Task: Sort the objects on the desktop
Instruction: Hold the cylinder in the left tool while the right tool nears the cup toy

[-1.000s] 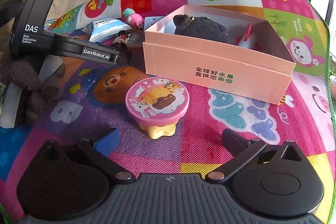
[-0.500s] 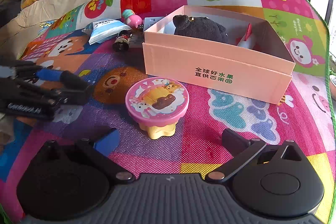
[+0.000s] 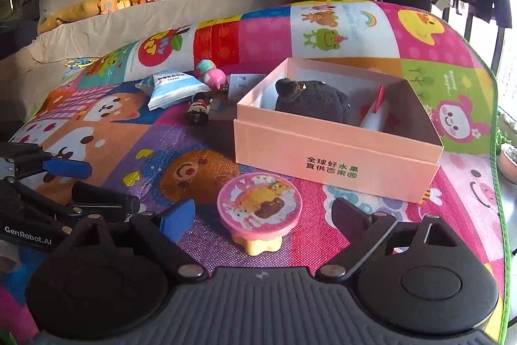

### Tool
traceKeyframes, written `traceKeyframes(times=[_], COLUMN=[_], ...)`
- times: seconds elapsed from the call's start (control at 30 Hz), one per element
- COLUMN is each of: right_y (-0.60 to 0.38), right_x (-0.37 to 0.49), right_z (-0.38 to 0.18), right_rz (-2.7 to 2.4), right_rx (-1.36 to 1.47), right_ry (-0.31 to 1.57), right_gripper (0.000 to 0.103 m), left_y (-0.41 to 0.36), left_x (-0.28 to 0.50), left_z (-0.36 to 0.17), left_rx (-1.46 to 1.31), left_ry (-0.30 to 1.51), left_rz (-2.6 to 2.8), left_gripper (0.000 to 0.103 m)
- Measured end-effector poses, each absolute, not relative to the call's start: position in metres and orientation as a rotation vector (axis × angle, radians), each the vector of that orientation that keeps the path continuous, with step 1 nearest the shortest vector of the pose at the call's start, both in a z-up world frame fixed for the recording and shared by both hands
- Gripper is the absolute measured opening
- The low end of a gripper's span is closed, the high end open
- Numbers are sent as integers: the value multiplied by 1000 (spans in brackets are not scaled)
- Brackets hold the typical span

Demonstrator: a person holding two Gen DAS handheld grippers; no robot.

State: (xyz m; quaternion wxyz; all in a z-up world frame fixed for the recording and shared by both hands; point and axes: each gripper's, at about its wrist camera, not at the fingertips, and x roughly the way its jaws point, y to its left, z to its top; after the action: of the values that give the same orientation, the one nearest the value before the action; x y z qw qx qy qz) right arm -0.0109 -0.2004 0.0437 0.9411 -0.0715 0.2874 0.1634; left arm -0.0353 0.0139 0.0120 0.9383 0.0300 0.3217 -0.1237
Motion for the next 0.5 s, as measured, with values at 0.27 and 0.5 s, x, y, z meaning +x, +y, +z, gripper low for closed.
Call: traceKeyframes(times=[0.27, 0.5], right_y=[-199, -217], right_x=[-17, -33], right_z=[40, 30], right_rz=[334, 273], right_rx=[-166, -187], right_ry=[599, 589], right_gripper=[81, 92], left_y=[9, -3], left_x=[-54, -52], left_z=[12, 17], left_rx=[31, 40], left_ry=[716, 723], left_rz=[-285, -309], left_gripper=[96, 96])
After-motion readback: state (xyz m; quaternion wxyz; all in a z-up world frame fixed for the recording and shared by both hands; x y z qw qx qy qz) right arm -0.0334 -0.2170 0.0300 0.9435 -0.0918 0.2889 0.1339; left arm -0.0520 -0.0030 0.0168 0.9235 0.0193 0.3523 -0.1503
